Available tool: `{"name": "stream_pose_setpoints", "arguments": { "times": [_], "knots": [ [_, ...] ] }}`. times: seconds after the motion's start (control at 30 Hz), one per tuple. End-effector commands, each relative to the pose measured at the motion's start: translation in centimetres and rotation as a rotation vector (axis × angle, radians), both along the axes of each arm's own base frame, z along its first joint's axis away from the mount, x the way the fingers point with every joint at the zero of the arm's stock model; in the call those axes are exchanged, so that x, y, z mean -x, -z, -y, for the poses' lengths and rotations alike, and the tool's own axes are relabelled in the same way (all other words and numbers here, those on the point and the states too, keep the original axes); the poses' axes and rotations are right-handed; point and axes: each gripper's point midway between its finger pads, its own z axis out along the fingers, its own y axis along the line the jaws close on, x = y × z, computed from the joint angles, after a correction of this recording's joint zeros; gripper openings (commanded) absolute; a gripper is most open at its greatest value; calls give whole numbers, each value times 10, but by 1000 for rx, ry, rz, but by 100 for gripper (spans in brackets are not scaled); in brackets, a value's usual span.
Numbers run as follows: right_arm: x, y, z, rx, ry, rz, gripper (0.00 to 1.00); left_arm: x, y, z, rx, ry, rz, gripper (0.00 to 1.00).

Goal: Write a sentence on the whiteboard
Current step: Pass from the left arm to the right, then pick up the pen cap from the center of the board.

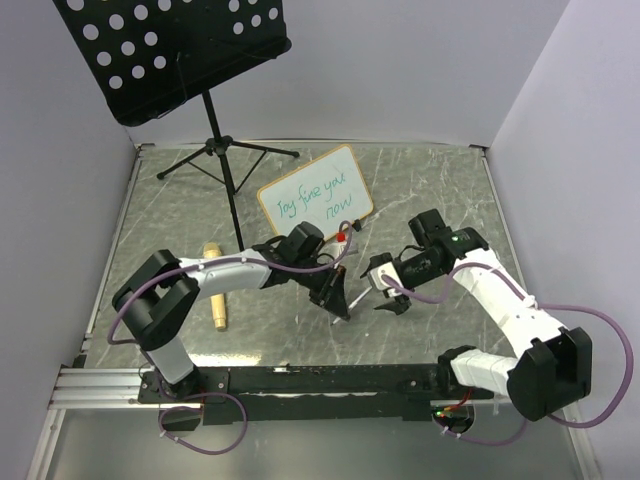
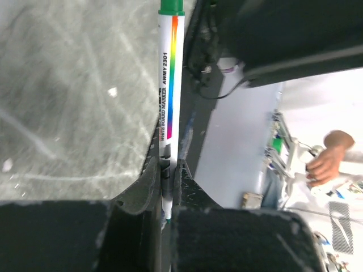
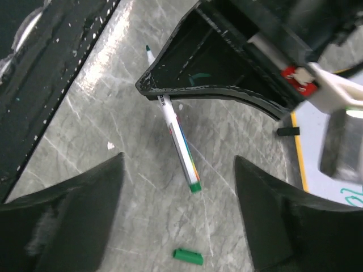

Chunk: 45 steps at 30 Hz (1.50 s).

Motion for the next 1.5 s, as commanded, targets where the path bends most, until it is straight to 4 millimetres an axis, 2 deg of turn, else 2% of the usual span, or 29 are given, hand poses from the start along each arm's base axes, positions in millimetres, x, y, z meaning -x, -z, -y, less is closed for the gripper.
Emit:
{"name": "stream_pose_setpoints", "arguments": {
  "times": [0.0, 0.23, 0.27, 0.3, 0.4, 0.5, 0.57, 0.7, 0.8, 0.87, 0.93, 0.97, 1.03, 1.07, 1.1, 1.17, 1.2, 1.23, 1.27, 1.3, 1.33, 1.37, 1.4, 1.43, 1.47],
  "knots": [
    [-6, 3, -9, 31, -14, 76, 76, 4, -25, 11, 93, 86, -12, 1],
    [-4, 17, -19, 125, -44, 142, 62, 6, -29, 12, 106, 98, -39, 1],
    [-3, 20, -19, 141, -48, 146, 58, 6, -30, 12, 106, 98, -41, 1],
    [-1, 23, -20, 162, -61, 153, 50, 6, -31, 12, 106, 97, -40, 1],
    [2, 27, -19, 192, -75, 156, 34, 4, -32, 13, 102, 88, -41, 2],
    [4, 29, -17, 210, -83, 170, 26, 2, -33, 14, 105, 76, -40, 3],
    [6, 30, -16, 216, -87, 180, 24, 1, -34, 14, 107, 74, -39, 4],
    [6, 33, -15, 227, -84, 204, 37, -1, -38, 14, 118, 71, -41, 5],
    [5, 35, -17, 225, -84, 213, 41, -1, -38, 15, 117, 74, -49, 5],
    [5, 36, -18, 229, -85, 202, 38, -1, -39, 16, 121, 76, -46, 5],
    [5, 35, -20, 224, -83, 195, 25, -2, -39, 15, 117, 70, -47, 6],
    [6, 35, -20, 225, -82, 185, 14, -2, -38, 15, 116, 65, -46, 11],
    [7, 36, -20, 223, -77, 178, 0, -6, -41, 16, 124, 36, -40, 18],
    [7, 35, -19, 221, -66, 172, 0, -10, -44, 14, 127, 13, -33, 21],
    [7, 36, -18, 226, -57, 172, 0, -18, -43, 13, 111, -36, -24, 30],
    [10, 39, -11, 237, -27, 165, 0, -33, -56, 6, 146, -105, 22, 40],
    [10, 40, -6, 240, -6, 162, 0, -40, -61, 3, 153, -144, 30, 49],
    [13, 39, 0, 233, 7, 169, 0, -58, -63, -4, 145, -225, 68, 57],
    [14, 39, 5, 235, 29, 154, 0, -64, -73, -11, 164, -271, 108, 58],
    [12, 40, 14, 246, 77, 132, 0, -72, -77, -16, 168, -316, 134, 65],
    [8, 37, 21, 246, 123, 132, 0, -90, -79, -24, 155, -404, 175, 69],
    [5, 37, 28, 251, 182, 106, 0, -94, -86, -32, 168, -450, 209, 73],
    [0, 35, 35, 248, 241, 90, 0, -101, -94, -34, 191, -496, 227, 85],
    [-21, 25, 52, 226, 381, 94, 0, -109, -98, -38, 198, -550, 240, 96],
    [-30, 20, 61, 204, 495, 46, 0, -113, -98, -42, 201, -619, 221, 99]
  ]
}}
